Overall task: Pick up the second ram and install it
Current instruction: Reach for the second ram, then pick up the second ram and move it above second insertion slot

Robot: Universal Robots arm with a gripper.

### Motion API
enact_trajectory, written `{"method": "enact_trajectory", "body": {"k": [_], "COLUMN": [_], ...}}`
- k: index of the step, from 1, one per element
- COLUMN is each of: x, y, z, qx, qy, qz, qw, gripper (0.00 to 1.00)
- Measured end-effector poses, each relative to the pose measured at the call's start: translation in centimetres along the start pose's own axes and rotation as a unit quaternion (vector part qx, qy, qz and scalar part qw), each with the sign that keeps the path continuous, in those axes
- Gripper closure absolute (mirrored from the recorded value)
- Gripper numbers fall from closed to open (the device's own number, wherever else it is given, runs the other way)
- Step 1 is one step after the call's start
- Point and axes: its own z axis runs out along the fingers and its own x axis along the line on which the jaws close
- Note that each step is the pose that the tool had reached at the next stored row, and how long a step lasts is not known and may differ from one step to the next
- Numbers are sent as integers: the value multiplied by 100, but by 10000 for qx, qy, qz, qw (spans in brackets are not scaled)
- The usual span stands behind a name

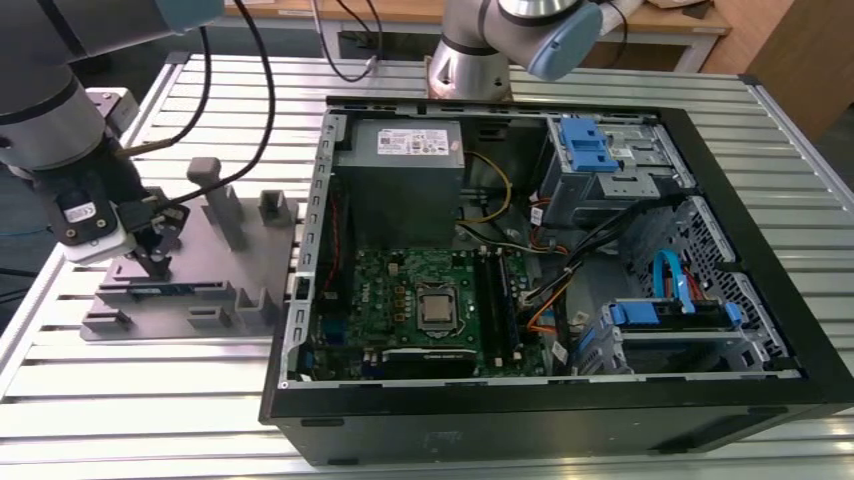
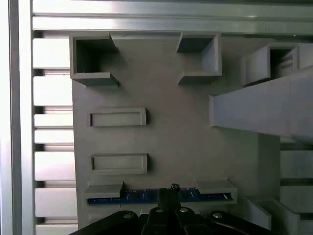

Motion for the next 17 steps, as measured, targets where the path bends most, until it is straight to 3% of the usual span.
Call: {"method": "enact_trajectory", "body": {"k": [17], "x": [0], "y": [-14], "z": [21], "qx": [0], "qy": [0], "qz": [-5], "qw": [10000], "gripper": [89]}}
